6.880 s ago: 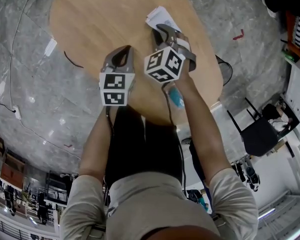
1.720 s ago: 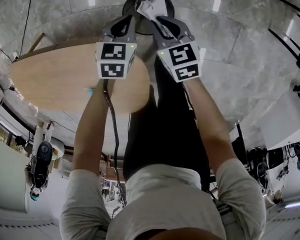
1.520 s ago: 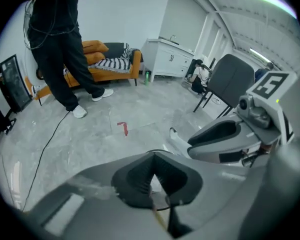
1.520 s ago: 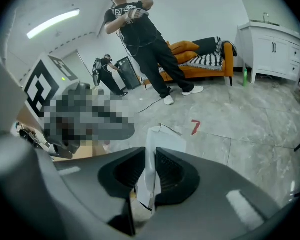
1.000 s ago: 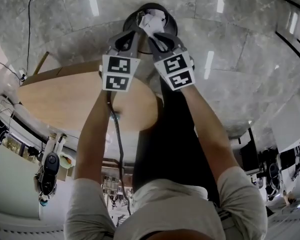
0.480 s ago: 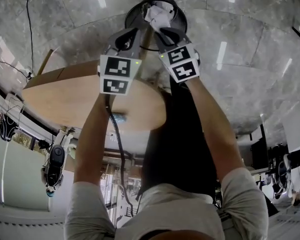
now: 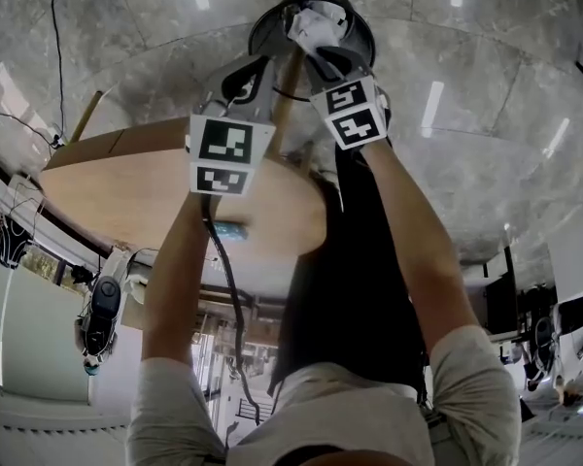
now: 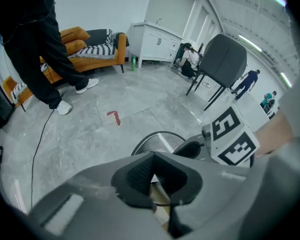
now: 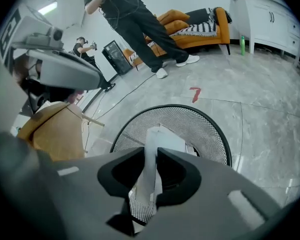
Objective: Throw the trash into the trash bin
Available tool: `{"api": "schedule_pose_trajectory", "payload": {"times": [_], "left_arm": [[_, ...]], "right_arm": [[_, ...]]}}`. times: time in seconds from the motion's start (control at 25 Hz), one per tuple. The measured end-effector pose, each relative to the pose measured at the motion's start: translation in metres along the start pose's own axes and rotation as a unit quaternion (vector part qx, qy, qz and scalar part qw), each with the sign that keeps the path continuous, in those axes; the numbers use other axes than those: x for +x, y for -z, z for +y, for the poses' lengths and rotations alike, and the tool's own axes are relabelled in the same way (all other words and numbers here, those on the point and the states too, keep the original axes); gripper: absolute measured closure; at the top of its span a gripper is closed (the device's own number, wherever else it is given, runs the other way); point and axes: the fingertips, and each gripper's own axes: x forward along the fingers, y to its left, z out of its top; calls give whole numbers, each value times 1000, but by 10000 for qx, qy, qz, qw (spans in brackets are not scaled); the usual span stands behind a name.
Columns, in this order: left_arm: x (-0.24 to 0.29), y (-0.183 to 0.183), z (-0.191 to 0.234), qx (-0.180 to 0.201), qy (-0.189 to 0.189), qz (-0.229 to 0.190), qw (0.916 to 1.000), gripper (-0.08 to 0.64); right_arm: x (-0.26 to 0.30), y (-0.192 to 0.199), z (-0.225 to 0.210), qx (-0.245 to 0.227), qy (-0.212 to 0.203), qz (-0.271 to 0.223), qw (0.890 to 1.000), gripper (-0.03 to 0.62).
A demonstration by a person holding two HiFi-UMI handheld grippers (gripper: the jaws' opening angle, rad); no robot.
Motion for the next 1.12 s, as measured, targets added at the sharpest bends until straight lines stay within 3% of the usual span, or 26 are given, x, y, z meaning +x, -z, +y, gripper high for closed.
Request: {"api": "schedule_pose_trajectory", "payload": {"times": [0.24,0.32,0.44,0.64,0.88,1.12], "left_arm": [[-12,-9,3,-384,-135,-281,9988,541],[-18,-10,2,-486,-173,-351,9981,541],[-39,-16,2,-640,-268,-479,9964,541],[-86,-28,-5,-1085,-503,-773,9898,541],[-169,-58,-11,-1611,-822,-1484,9723,541],[-250,-79,-29,-2283,-1050,-2198,9426,541]], "right_arm": [[1,-6,6,-176,127,102,9997,459],[-6,-13,7,-204,126,98,9997,477],[-29,-37,12,-261,144,-85,9995,584],[-83,-80,46,-575,16,-447,9973,584],[-176,-152,112,-835,-106,-1037,9910,584],[-265,-214,169,-1392,-108,-1611,9770,584]]}}
